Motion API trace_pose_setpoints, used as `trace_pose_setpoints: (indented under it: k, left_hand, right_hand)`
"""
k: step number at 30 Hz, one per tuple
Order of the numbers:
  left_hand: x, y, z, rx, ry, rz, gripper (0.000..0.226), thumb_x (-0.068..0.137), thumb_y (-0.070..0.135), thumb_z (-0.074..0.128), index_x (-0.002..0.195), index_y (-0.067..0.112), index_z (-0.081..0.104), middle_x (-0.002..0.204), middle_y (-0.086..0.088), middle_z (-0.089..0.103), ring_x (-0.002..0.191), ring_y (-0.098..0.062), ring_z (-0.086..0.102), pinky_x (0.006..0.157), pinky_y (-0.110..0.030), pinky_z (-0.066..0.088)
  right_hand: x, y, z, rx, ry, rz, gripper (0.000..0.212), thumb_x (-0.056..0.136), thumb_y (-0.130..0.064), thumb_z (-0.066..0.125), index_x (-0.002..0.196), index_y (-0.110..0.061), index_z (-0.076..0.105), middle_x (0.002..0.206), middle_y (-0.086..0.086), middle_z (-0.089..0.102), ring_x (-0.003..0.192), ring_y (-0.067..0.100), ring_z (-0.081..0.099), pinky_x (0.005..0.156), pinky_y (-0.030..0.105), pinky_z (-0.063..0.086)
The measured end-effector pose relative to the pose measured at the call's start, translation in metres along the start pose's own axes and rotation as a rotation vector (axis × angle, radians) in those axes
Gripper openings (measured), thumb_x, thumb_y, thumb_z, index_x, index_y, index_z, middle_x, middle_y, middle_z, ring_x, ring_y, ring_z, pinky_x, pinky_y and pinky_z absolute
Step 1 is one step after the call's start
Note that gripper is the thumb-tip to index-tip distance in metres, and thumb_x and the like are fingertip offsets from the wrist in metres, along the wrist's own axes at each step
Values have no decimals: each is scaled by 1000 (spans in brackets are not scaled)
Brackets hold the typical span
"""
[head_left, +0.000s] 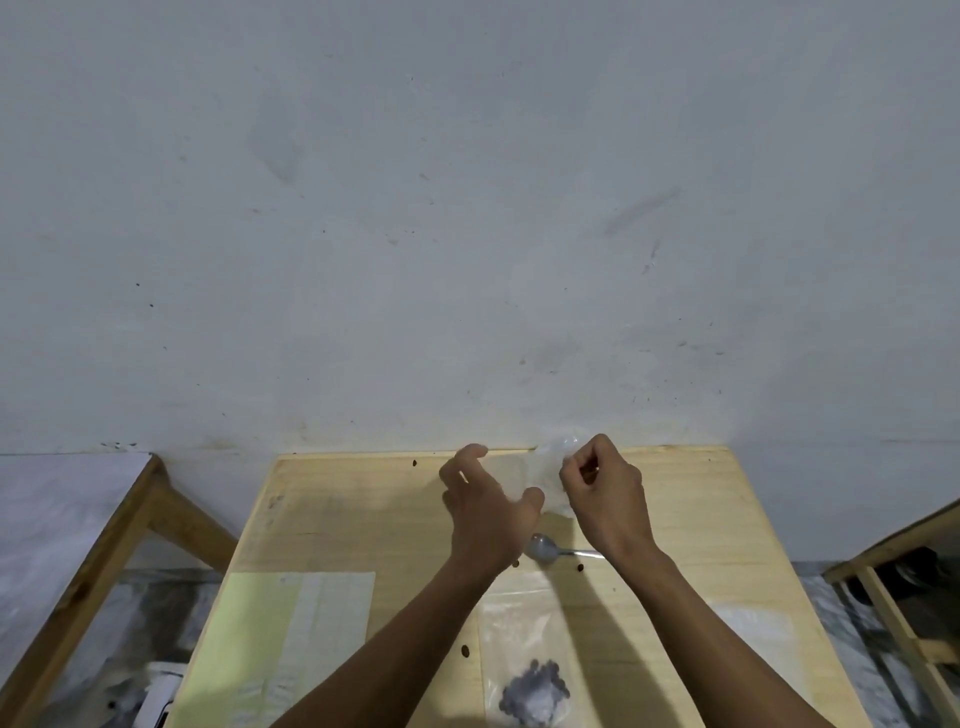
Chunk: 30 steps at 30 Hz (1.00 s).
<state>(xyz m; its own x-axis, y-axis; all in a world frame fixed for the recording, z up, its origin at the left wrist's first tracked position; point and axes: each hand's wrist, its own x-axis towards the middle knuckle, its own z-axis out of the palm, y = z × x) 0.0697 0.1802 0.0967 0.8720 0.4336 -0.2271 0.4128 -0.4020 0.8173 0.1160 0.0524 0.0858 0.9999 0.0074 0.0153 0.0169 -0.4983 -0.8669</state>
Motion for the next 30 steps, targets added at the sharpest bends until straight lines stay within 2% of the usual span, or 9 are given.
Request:
trace_pose_setpoints:
  k: [3,6,9,12,15,17,19,24,30]
  left_hand:
    - [-1,-4,0,70,-67,152,68,77,32,58,141,21,38,143,0,34,127,-21,40,97,-24,31]
    - [-1,-10,1,120,-158,185,54,75,39,48,125,20,55,133,3,54,115,-16,53,93,-28,42]
    - [-6,-12,-1,119,-150,240,64,72,51,43,128,21,55,126,7,58,113,-14,54,98,-37,46]
    - [-6,-21,-4,178,-136,417,70,76,65,52,131,23,51,114,16,55,108,-11,52,95,-36,44]
    - [-5,-35,-3,407,-102,588,89,66,73,65,138,26,41,111,20,46,109,-13,47,95,-35,40]
    - [-2,-48,4,471,-69,600,95,65,72,66,141,25,35,119,16,49,114,-14,47,99,-39,39]
    - [-2,-58,10,472,-17,591,90,68,66,68,140,22,37,123,12,51,116,-15,49,99,-40,40]
    - [-5,-68,13,402,74,606,67,81,46,55,140,19,40,133,4,51,121,-17,50,104,-42,41]
    - [-8,-65,23,441,34,492,96,70,74,59,146,24,29,144,12,41,137,-10,34,117,-46,24]
  right_hand:
    - [-2,1,1,43,-33,24,18,89,-18,57,74,-15,48,68,5,61,67,28,62,65,47,56]
    - [-1,2,-2,77,3,71,15,88,-12,55,76,-7,47,73,16,60,68,36,60,59,50,55]
    - [0,1,-5,97,12,104,14,85,-11,55,78,-3,47,79,22,59,71,39,58,59,50,55]
    - [1,3,-8,197,-28,214,13,75,-18,56,73,-9,46,81,25,57,72,43,62,64,56,57]
    - [1,7,-8,294,-60,311,13,73,-19,56,69,-13,46,76,28,57,69,43,64,71,60,56]
    - [1,7,-7,369,-84,338,13,80,-9,56,72,-9,46,74,17,50,66,33,55,69,61,57]
    - [1,7,-5,432,-105,368,16,84,-1,54,73,-9,47,75,11,46,70,27,48,70,62,57]
    - [4,16,-7,467,-149,443,18,84,-2,57,71,-10,47,80,14,52,70,28,51,78,68,52]
    - [9,20,-2,534,-155,468,19,87,-1,56,73,-9,47,88,17,55,70,31,59,78,64,55]
